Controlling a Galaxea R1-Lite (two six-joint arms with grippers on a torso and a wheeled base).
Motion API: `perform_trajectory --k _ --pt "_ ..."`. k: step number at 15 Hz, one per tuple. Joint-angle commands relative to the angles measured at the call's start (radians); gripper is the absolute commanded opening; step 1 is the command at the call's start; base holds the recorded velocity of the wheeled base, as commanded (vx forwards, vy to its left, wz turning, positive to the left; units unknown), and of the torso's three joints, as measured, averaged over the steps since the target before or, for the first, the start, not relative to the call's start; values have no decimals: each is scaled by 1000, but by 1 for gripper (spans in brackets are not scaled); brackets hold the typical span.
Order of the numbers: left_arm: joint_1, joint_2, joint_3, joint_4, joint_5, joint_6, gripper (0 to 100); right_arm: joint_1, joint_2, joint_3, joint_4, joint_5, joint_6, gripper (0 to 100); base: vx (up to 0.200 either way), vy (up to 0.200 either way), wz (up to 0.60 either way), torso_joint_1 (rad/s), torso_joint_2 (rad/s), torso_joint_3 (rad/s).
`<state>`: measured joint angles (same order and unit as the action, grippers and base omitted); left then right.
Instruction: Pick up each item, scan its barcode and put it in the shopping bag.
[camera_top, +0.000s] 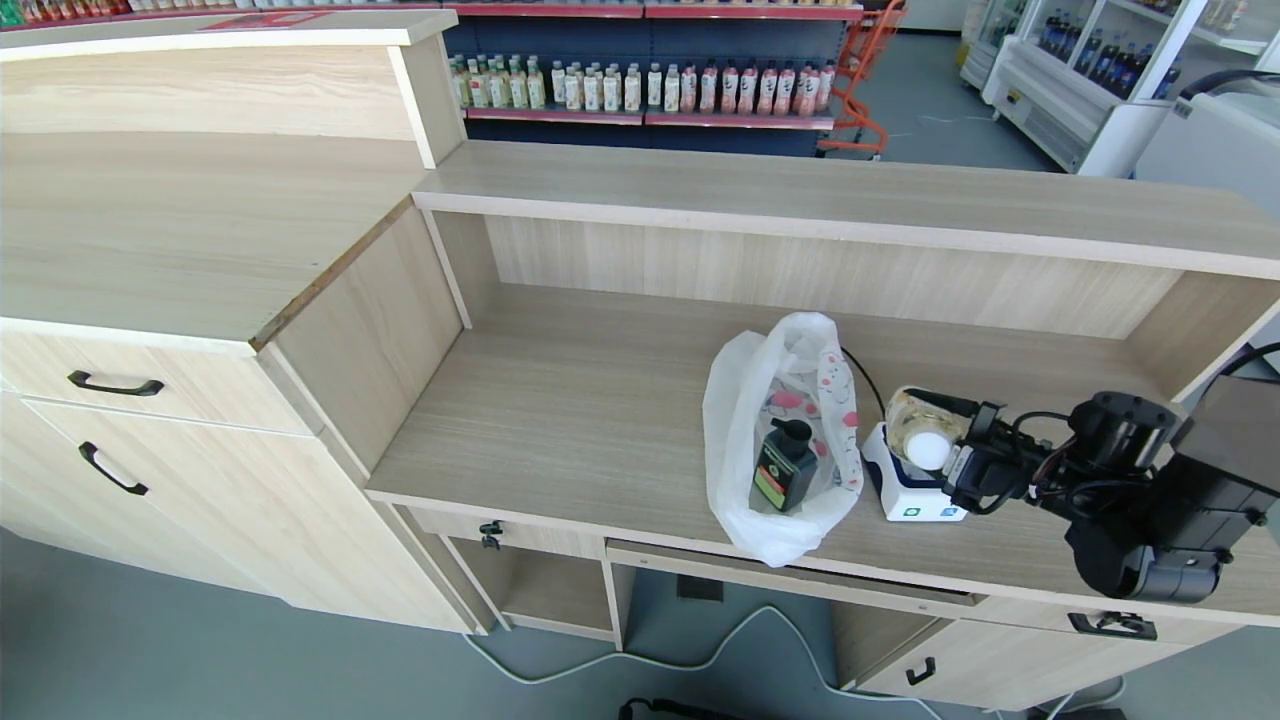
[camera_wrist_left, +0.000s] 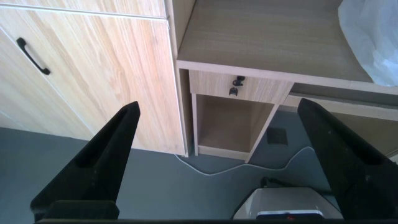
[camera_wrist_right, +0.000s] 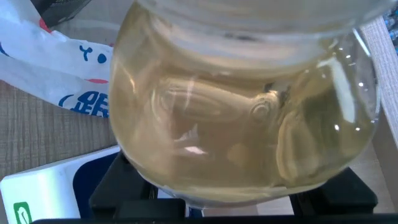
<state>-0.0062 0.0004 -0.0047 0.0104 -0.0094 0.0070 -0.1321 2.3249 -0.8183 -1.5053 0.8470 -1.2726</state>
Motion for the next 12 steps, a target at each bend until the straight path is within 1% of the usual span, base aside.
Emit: perform_trajectory --k 1,4,9,11,12 --pt "0 0 0 0 0 -1 100 -12 -16 38 -1 1 -4 0 0 0 0 0 0 0" --pt "0 0 0 0 0 -1 100 -17 -29 59 -15 1 -4 0 0 0 0 0 0 0" --pt "0 0 0 0 0 1 100 -20 -65 56 -16 0 21 0 0 0 0 0 0 0" --pt "0 0 0 0 0 1 100 -21 -147 57 -13 -8 136 0 0 0 0 0 0 0" --pt "0 0 0 0 0 -1 100 -27 -219 64 4 -13 236 0 0 0 0 0 0 0"
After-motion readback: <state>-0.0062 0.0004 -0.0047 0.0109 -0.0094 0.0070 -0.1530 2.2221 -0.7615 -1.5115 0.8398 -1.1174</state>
